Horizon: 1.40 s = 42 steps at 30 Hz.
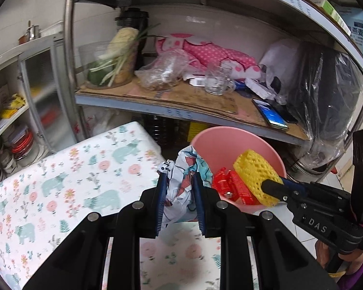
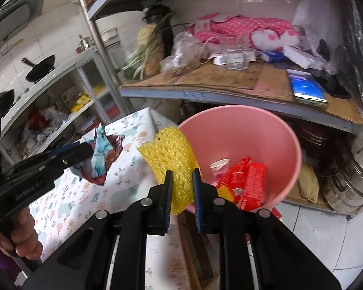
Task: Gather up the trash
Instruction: 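Carry the crumpled paper and yellow mesh net over the pink bucket, then lower both items into the bucket and open both grippers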
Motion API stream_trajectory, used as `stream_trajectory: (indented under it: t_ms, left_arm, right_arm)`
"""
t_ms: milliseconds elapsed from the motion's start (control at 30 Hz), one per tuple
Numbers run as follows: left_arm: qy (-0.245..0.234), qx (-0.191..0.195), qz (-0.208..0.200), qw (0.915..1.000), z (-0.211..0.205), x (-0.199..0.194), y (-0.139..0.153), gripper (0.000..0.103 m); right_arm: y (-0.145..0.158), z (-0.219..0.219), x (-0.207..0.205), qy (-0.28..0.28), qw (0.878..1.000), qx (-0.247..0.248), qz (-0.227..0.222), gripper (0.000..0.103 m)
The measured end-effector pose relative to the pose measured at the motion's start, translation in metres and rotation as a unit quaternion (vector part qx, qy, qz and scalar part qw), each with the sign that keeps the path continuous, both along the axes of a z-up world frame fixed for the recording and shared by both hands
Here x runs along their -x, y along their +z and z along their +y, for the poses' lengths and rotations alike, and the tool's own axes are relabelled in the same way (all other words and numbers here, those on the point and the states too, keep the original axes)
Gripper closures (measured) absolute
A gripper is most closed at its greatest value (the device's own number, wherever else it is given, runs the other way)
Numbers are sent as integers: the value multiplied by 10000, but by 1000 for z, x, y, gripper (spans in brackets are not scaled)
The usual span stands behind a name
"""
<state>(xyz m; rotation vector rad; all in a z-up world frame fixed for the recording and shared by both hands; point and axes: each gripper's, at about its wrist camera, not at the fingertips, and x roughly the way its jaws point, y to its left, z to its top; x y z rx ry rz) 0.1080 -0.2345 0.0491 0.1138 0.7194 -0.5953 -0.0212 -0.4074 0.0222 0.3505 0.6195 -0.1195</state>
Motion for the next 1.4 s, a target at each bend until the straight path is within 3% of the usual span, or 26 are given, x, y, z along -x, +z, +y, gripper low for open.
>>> stream_trajectory:
  t_ms: [533, 1400]
  left_arm:
    - [-460, -126, 3, 9989, -71, -8, -12, 81]
    - [-473, -430, 371, 9973, -134, -47, -61, 81]
  right_arm:
    - [-10, -43, -1, -584, 9983, 1, -22, 87]
    - [-38, -66, -40, -808, 9955, 314, 394, 87]
